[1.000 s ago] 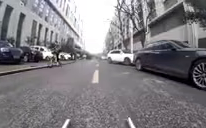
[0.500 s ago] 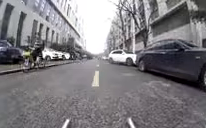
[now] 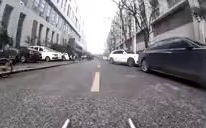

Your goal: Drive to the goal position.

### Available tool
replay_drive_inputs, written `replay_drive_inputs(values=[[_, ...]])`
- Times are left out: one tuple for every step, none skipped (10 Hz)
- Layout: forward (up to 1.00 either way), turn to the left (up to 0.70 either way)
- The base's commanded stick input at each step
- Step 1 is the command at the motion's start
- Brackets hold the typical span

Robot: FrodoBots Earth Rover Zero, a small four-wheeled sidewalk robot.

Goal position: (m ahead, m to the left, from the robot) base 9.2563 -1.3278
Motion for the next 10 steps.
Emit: replay_drive_inputs(values=[[0.7,-0.14],[0.7,-0.14],[0.7,-0.14],[0.7,-0.14],[0.7,-0.14],[0.7,-0.14],[0.7,-0.14],[0.7,-0.14],[0.7,-0.14],[0.7,-0.14]])
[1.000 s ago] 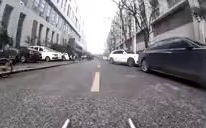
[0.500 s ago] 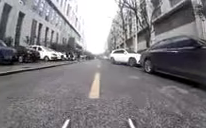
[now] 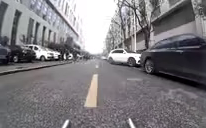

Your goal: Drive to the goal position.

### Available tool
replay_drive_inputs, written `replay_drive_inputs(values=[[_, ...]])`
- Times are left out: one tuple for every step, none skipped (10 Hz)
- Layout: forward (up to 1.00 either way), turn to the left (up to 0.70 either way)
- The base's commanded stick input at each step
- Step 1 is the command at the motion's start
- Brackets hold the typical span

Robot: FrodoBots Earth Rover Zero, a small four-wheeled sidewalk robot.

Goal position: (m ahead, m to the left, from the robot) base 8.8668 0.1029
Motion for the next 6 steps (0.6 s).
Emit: replay_drive_inputs(values=[[0.7,-0.13],[0.7,-0.11],[0.7,-0.09],[0.7,-0.12],[0.7,-0.14],[0.7,-0.14]])
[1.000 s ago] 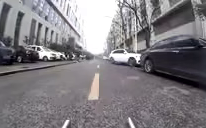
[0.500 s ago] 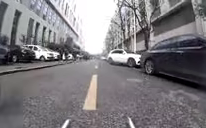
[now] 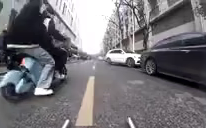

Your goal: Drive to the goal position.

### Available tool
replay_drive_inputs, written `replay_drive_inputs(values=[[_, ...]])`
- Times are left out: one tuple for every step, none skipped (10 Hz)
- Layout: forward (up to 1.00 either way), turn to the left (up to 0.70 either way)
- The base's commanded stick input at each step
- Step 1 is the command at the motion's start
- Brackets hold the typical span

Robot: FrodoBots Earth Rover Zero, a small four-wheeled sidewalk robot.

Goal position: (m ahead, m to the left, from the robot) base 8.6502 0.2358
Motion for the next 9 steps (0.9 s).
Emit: replay_drive_inputs(values=[[0.7,-0.08],[0.7,0.0],[0.7,0.0],[0.7,0.0],[0.7,0.0],[0.7,0.0],[0.7,0.0],[0.7,0.0],[0.7,0.0]])
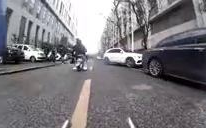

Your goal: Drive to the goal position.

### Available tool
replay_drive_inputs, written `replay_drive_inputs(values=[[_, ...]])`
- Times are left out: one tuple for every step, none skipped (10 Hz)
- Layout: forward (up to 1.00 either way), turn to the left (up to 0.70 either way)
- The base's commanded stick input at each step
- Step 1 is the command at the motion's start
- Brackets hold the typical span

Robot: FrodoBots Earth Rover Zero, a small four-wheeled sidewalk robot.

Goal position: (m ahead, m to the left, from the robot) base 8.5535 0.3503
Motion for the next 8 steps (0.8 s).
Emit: replay_drive_inputs(values=[[0.7,0.0],[0.7,0.0],[0.7,0.0],[0.7,0.0],[0.7,0.0],[0.7,0.0],[0.7,0.0],[0.7,0.0]])
